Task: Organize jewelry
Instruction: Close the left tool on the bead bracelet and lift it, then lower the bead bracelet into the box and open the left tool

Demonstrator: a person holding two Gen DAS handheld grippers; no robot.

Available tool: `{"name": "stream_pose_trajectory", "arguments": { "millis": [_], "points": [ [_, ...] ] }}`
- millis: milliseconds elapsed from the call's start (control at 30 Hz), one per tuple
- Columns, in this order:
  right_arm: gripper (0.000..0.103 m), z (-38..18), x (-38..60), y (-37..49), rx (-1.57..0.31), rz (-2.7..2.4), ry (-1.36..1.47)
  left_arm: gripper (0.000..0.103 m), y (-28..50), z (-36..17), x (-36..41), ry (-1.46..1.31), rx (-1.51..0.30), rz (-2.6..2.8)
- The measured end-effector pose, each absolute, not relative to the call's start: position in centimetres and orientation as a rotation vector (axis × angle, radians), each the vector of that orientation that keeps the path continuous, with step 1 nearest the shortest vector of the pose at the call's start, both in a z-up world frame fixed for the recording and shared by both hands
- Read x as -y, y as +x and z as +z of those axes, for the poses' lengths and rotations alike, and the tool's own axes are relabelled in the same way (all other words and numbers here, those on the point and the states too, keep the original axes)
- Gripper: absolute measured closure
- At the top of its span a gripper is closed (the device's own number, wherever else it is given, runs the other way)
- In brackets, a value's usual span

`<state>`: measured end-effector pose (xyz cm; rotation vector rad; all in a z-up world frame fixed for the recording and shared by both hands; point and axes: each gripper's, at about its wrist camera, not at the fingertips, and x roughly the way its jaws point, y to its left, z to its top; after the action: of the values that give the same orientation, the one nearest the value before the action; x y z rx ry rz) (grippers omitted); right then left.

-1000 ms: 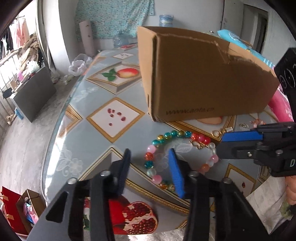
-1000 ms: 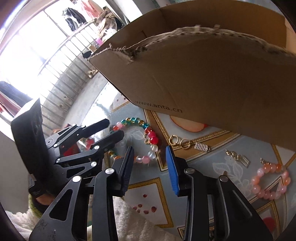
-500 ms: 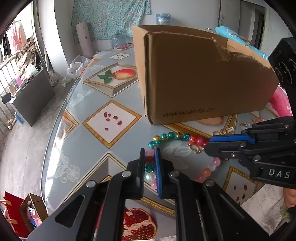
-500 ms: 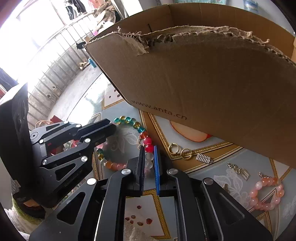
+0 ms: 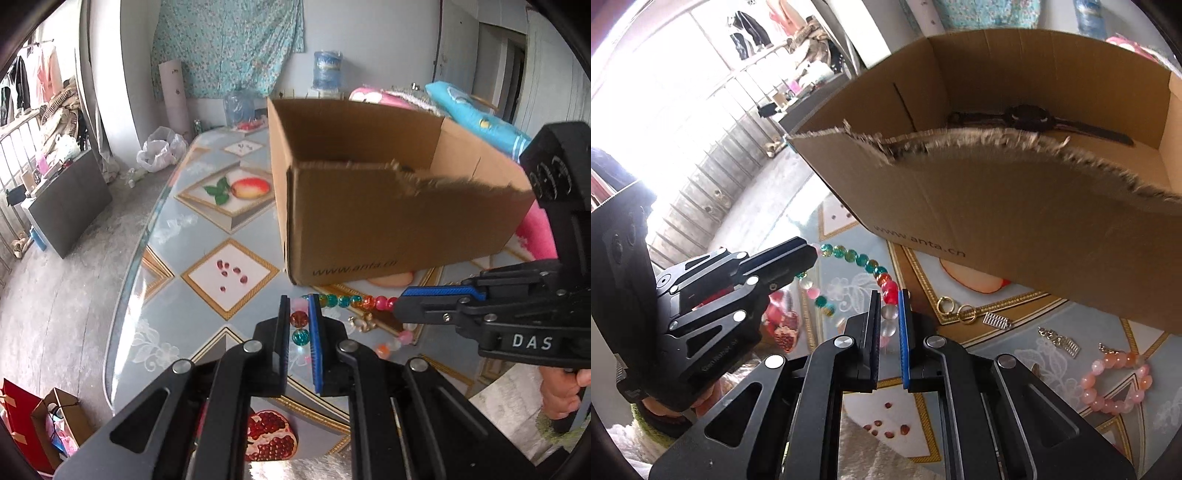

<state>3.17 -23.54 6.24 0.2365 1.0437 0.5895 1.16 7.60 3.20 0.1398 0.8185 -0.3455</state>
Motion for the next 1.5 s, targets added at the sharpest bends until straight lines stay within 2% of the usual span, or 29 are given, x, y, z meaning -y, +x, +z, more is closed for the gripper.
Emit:
{"name": "stream_pose_trajectory", "arguments": {
  "millis": [433,667,933,1167,1267,1500],
  "points": [
    [0.096,12.5,26.3,2.2,-0.882,0.679,0.255,0.094,-0.6,11.3,-6.1,0.112,-0.688,-0.404],
    [0.096,15.7,29.5,7.0,-0.827,0.635,0.245,0.094,3.7,15.3,-2.9,0.119,-0.638,-0.476],
    [0.096,10.8,29.1,15.0,-1.079,0.581,0.243,0.094,10.7,11.7,-0.3,0.120,-0.788,-0.469],
    [0.093,8.2,27.7,18.9,-1.195,0.541,0.197,0.093,14.8,8.1,1.1,0.178,-0.902,-0.408],
    [0.092,8.1,28.0,19.4,-1.206,0.538,0.218,0.086,15.3,7.7,0.7,0.167,-0.898,-0.374],
    [0.092,11.1,31.3,16.1,-1.040,0.556,0.295,0.083,12.8,9.4,-1.4,0.088,-0.789,-0.392]
  ]
}}
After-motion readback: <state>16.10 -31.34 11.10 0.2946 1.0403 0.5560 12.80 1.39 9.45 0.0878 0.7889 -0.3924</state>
